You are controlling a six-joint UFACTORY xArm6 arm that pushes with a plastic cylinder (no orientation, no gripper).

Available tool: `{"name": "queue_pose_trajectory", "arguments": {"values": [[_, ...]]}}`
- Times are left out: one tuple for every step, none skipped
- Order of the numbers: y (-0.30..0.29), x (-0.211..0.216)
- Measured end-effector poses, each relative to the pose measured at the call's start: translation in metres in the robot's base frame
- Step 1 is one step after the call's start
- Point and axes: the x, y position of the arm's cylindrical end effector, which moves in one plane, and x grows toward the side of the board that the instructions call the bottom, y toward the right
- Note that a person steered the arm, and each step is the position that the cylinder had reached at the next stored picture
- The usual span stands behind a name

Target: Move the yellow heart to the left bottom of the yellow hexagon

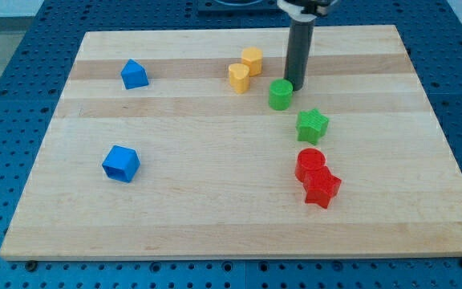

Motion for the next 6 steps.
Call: {"name": "queue_pose_trajectory", "arguments": {"values": [[-0.021, 0.004], [-0.049, 0.004], [-0.074, 0.004], [-0.085, 0.004], [-0.088, 0.006], [-0.088, 0.002]]}}
